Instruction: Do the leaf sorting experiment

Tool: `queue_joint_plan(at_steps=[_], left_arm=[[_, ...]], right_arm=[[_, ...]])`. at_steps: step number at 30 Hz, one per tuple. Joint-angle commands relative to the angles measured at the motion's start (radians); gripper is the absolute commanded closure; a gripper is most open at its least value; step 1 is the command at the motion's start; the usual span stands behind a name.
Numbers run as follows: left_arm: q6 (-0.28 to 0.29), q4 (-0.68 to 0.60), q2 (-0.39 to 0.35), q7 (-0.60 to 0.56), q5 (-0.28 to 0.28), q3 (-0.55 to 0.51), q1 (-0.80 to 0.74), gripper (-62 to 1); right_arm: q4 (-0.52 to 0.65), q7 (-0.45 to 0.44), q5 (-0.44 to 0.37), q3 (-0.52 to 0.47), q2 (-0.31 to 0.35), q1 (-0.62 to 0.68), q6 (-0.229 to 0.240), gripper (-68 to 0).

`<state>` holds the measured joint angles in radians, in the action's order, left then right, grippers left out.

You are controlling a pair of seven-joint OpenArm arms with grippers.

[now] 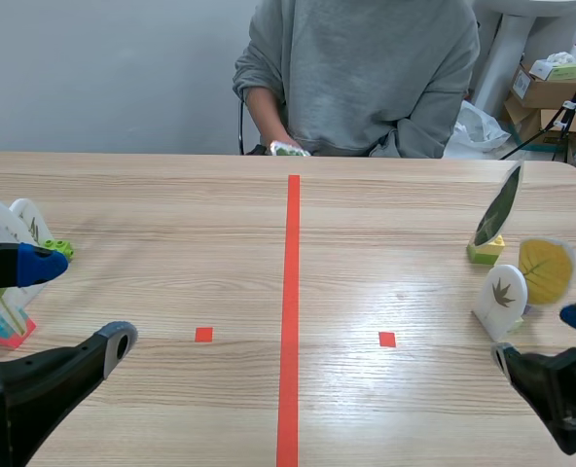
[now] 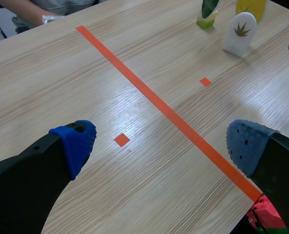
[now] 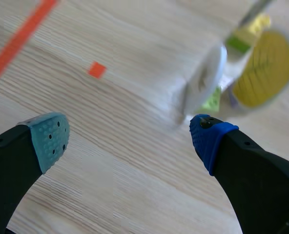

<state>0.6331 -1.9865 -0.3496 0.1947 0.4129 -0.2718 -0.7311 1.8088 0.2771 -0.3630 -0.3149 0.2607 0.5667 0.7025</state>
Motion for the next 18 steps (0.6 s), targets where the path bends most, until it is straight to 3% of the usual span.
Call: queue_joint_plan(at_steps=[1, 3, 7, 13, 18], left_arm=[[0.002, -0.003, 0.006, -0.011, 0.013, -0.007, 0.0, -57.2], [0.002, -0.003, 0.006, -0.011, 0.013, -0.007, 0.0, -57.2], [0.002, -0.003, 0.006, -0.012, 0.013, -0.007, 0.0, -57.2], [0.002, -0.003, 0.005, -0.022, 0.013, -0.007, 0.006, -57.2], [0.002, -0.003, 0.006, -0.021, 0.013, -0.007, 0.019, -57.2]], right_arm=[[0.026, -0.01, -0.038, 0.0, 0.013, -0.012, 0.019, -50.4], [0.063, 0.014, -0.075, 0.0, 0.013, -0.008, 0.043, -50.4], [0.148, 0.073, -0.149, 0.0, 0.013, 0.009, 0.043, -50.4], [0.257, 0.144, -0.189, 0.001, 0.013, 0.046, 0.043, -50.4], [0.267, 0.152, -0.208, 0.001, 0.013, 0.051, 0.043, -50.4]])
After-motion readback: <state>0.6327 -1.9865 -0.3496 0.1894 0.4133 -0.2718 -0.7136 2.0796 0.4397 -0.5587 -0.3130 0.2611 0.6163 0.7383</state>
